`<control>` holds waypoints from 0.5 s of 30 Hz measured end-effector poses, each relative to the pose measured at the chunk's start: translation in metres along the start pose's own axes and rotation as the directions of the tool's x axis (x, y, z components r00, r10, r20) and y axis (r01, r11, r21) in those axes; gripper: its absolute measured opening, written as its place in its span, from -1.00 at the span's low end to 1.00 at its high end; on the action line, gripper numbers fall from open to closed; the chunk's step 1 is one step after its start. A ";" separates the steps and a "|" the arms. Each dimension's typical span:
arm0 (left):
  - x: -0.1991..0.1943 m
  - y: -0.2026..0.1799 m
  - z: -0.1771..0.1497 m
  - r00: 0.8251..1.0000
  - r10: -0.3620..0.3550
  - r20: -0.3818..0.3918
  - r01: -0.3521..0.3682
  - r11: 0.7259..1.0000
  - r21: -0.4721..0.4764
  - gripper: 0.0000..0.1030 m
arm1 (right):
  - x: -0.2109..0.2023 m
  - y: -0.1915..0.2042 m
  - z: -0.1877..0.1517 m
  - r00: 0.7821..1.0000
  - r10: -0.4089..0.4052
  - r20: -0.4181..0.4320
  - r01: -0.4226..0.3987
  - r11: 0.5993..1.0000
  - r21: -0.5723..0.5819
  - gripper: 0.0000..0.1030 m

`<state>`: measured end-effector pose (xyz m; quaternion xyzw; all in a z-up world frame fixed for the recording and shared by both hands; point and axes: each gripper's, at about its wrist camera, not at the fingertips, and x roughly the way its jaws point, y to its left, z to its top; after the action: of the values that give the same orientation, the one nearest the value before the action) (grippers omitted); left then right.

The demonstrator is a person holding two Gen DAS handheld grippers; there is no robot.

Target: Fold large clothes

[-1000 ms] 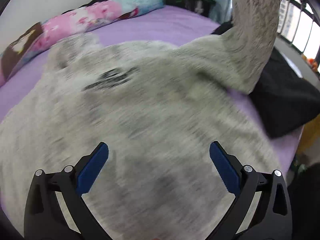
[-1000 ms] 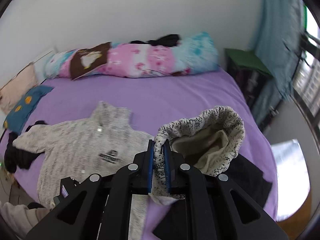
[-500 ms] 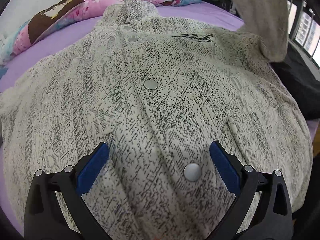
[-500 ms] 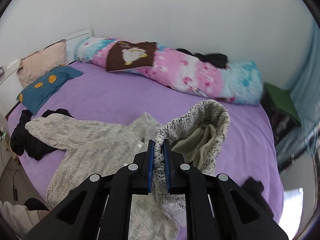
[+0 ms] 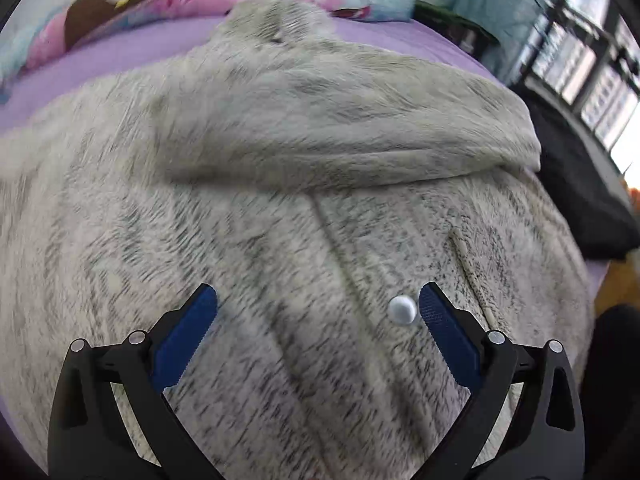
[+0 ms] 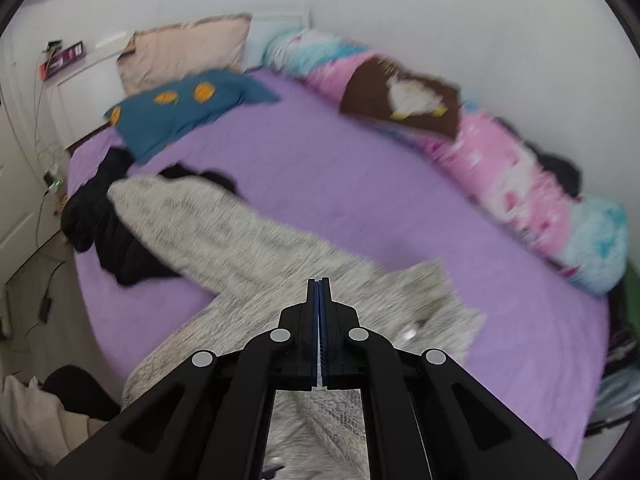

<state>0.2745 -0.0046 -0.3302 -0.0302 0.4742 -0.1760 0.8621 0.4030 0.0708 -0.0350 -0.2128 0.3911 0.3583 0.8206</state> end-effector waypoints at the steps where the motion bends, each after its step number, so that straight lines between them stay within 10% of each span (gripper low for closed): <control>1: -0.004 0.006 -0.002 1.000 -0.011 0.002 0.011 1.000 -0.017 0.88 | 0.008 0.001 -0.007 1.000 0.000 -0.014 0.000 1.000 -0.002 -0.98; 5: -0.010 0.017 -0.006 0.999 -0.031 0.006 0.031 0.999 -0.034 0.88 | 0.057 -0.019 -0.050 0.992 -0.022 -0.128 0.028 0.999 0.043 -0.81; 7: -0.013 0.016 -0.010 0.999 -0.032 0.009 0.033 0.999 -0.026 0.88 | 0.076 -0.028 -0.069 0.984 -0.039 -0.176 0.048 0.998 0.050 -0.24; 12: -0.009 0.012 -0.007 1.000 -0.011 0.011 0.011 1.000 -0.019 0.88 | 0.118 -0.034 -0.095 0.958 0.024 -0.285 0.004 0.995 0.095 0.38; 15: -0.006 0.012 -0.003 1.000 -0.016 0.014 0.016 1.000 -0.023 0.88 | 0.147 -0.013 -0.102 0.944 0.015 -0.329 -0.012 1.000 0.012 0.42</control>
<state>0.2722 0.0090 -0.3300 -0.0451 0.4700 -0.1771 0.8635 0.4268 0.0597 -0.2125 -0.2627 0.5257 0.3214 0.7425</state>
